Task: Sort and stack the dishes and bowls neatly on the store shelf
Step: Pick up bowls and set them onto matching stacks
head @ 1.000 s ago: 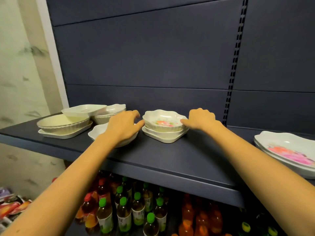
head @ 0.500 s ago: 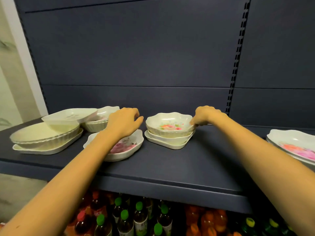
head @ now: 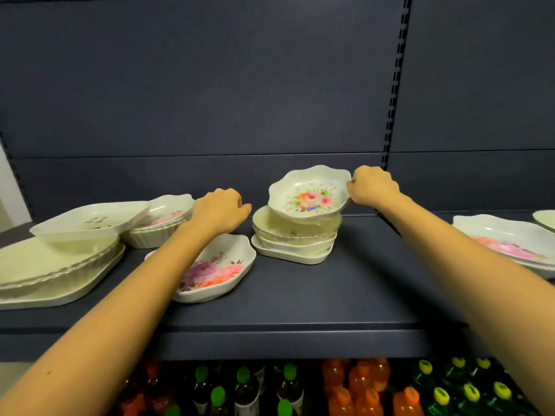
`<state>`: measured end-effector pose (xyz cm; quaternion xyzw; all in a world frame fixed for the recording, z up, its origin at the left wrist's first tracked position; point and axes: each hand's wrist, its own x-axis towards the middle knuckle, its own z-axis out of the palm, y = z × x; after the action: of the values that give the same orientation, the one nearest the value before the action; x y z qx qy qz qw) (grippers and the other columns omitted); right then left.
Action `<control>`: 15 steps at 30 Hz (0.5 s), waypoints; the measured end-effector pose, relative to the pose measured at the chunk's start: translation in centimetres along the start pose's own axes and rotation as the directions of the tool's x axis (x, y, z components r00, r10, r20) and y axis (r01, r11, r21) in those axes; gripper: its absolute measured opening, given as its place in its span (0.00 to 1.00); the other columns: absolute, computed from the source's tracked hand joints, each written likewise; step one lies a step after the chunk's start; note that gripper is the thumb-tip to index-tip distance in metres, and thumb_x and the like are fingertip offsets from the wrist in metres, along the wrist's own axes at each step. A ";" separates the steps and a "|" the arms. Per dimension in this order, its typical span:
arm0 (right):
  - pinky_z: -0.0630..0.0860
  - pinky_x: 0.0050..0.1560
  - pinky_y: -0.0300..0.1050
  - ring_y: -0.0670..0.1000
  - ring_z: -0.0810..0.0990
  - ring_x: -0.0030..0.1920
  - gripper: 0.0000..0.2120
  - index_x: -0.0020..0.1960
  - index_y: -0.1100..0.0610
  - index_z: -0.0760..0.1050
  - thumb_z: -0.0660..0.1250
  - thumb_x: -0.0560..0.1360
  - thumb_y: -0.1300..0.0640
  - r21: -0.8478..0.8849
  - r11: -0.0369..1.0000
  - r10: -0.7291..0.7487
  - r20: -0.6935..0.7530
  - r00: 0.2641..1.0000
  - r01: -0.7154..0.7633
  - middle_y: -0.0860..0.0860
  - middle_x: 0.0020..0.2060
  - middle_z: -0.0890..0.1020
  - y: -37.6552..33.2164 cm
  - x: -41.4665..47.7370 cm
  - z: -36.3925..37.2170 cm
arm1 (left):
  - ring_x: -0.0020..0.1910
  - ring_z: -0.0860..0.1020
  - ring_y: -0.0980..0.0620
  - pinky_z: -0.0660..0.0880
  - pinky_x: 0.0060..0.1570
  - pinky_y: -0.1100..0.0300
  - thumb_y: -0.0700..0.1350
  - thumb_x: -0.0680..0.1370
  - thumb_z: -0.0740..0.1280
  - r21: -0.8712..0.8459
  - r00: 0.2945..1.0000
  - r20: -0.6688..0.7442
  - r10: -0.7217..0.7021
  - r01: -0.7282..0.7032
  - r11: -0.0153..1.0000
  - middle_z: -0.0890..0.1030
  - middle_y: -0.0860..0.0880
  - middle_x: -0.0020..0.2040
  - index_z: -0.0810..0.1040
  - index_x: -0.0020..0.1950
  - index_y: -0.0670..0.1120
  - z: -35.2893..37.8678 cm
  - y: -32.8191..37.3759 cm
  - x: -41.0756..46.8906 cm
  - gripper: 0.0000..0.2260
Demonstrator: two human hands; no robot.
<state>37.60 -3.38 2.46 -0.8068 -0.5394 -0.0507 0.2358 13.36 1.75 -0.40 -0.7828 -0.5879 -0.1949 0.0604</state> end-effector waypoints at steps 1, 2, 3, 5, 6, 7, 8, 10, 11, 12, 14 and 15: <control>0.61 0.29 0.41 0.58 0.70 0.42 0.16 0.31 0.59 0.60 0.57 0.77 0.62 0.032 0.999 0.025 -0.015 1.000 -0.025 0.55 0.33 0.69 0.4 0.1 -0.3 | 0.48 0.77 0.40 0.68 0.44 0.56 0.52 0.79 0.57 0.000 1.000 0.027 -0.006 0.006 1.000 0.76 0.45 0.42 0.78 0.45 0.41 0.1 0.2 0.3 0.16; 0.59 0.28 0.40 0.58 0.69 0.41 0.16 0.31 0.58 0.60 0.57 0.77 0.61 0.058 0.997 0.051 -0.032 0.998 -0.049 0.54 0.31 0.67 0.8 0.2 -0.5 | 0.50 0.76 0.40 0.67 0.45 0.55 0.54 0.79 0.56 0.009 0.998 0.062 -0.016 0.015 1.000 0.75 0.45 0.43 0.77 0.46 0.42 0.2 0.4 0.5 0.17; 0.58 0.27 0.40 0.57 0.68 0.39 0.17 0.30 0.58 0.59 0.57 0.77 0.61 0.077 0.995 0.072 -0.049 0.996 -0.068 0.53 0.30 0.65 1.2 0.2 -0.8 | 0.51 0.75 0.40 0.67 0.46 0.55 0.55 0.79 0.55 0.023 0.995 0.101 -0.026 0.024 0.999 0.74 0.45 0.44 0.75 0.46 0.42 0.3 0.5 0.8 0.18; 0.57 0.27 0.41 0.55 0.67 0.34 0.18 0.30 0.58 0.58 0.57 0.77 0.60 0.085 0.992 0.102 -0.071 0.992 -0.096 0.53 0.28 0.64 2.0 0.1 -1.4 | 0.48 0.73 0.43 0.66 0.47 0.54 0.58 0.79 0.54 0.029 0.983 0.181 -0.040 0.036 0.999 0.73 0.46 0.44 0.71 0.43 0.43 0.6 0.7 1.3 0.19; 0.56 0.27 0.41 0.54 0.64 0.30 0.18 0.29 0.58 0.59 0.57 0.77 0.60 0.082 0.991 0.114 -0.074 0.991 -0.108 0.53 0.28 0.64 2.3 -0.1 -1.6 | 0.45 0.72 0.44 0.66 0.46 0.54 0.59 0.79 0.54 0.010 0.973 0.228 -0.038 0.037 0.999 0.73 0.47 0.42 0.70 0.42 0.42 0.8 0.8 1.6 0.20; 0.56 0.27 0.41 0.53 0.63 0.28 0.18 0.29 0.58 0.60 0.57 0.77 0.60 0.076 0.990 0.128 -0.070 0.989 -0.123 0.53 0.28 0.64 2.7 -0.4 -1.7 | 0.42 0.72 0.45 0.67 0.45 0.55 0.58 0.78 0.56 -0.030 0.958 0.285 -0.026 0.036 0.999 0.72 0.47 0.39 0.69 0.38 0.42 1.0 0.8 1.9 0.20; 0.57 0.27 0.42 0.52 0.63 0.28 0.18 0.29 0.59 0.62 0.58 0.77 0.59 0.070 0.988 0.143 -0.061 0.988 -0.139 0.54 0.28 0.66 3.1 -0.6 -1.7 | 0.37 0.72 0.47 0.68 0.42 0.56 0.57 0.78 0.58 -0.089 0.938 0.347 -0.001 0.035 0.995 0.72 0.47 0.35 0.68 0.35 0.43 1.1 0.8 2.2 0.20; 0.61 0.28 0.41 0.54 0.69 0.31 0.15 0.33 0.61 0.68 0.57 0.77 0.59 0.078 0.983 0.168 -0.050 0.985 -0.163 0.55 0.31 0.72 3.8 -1.3 -1.5 | 0.28 0.68 0.50 0.66 0.32 0.59 0.49 0.77 0.62 -0.197 0.903 0.427 0.052 0.037 0.980 0.70 0.47 0.29 0.66 0.29 0.43 1.2 0.7 2.5 0.18; 0.65 0.32 0.42 0.56 0.72 0.35 0.13 0.37 0.62 0.72 0.57 0.77 0.59 0.089 0.981 0.176 -0.050 0.983 -0.171 0.57 0.34 0.75 4.0 -1.6 -1.4 | 0.25 0.66 0.50 0.65 0.30 0.60 0.46 0.76 0.63 -0.226 0.898 0.434 0.064 0.039 0.973 0.69 0.46 0.27 0.66 0.28 0.43 1.2 0.7 2.5 0.17; 0.69 0.36 0.43 0.58 0.75 0.39 0.12 0.41 0.63 0.75 0.57 0.77 0.58 0.101 0.978 0.186 -0.049 0.981 -0.180 0.58 0.38 0.77 4.3 -1.9 -1.2 | 0.24 0.65 0.50 0.63 0.28 0.62 0.42 0.75 0.62 -0.251 0.900 0.431 0.070 0.045 0.967 0.68 0.46 0.26 0.66 0.27 0.42 1.1 0.7 2.4 0.16; 0.72 0.43 0.45 0.58 0.77 0.42 0.12 0.43 0.63 0.77 0.57 0.76 0.59 0.121 0.973 0.206 -0.049 0.977 -0.199 0.59 0.41 0.79 4.8 -2.7 -1.0 | 0.23 0.63 0.50 0.61 0.26 0.63 0.39 0.74 0.61 -0.308 0.902 0.423 0.081 0.059 0.950 0.67 0.45 0.24 0.67 0.27 0.40 1.0 0.7 2.3 0.15; 0.72 0.44 0.45 0.58 0.77 0.42 0.11 0.42 0.62 0.77 0.58 0.75 0.59 0.128 0.970 0.217 -0.051 0.975 -0.209 0.59 0.40 0.79 5.0 -3.1 -1.0 | 0.22 0.63 0.50 0.61 0.25 0.64 0.38 0.74 0.60 -0.338 0.904 0.419 0.089 0.064 0.939 0.66 0.45 0.23 0.66 0.26 0.40 0.9 0.6 2.3 0.15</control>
<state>40.95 -7.95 0.65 -0.8420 -0.4440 -0.0181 0.3060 14.70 3.96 -0.31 -0.8084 -0.5385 -0.1178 -0.2065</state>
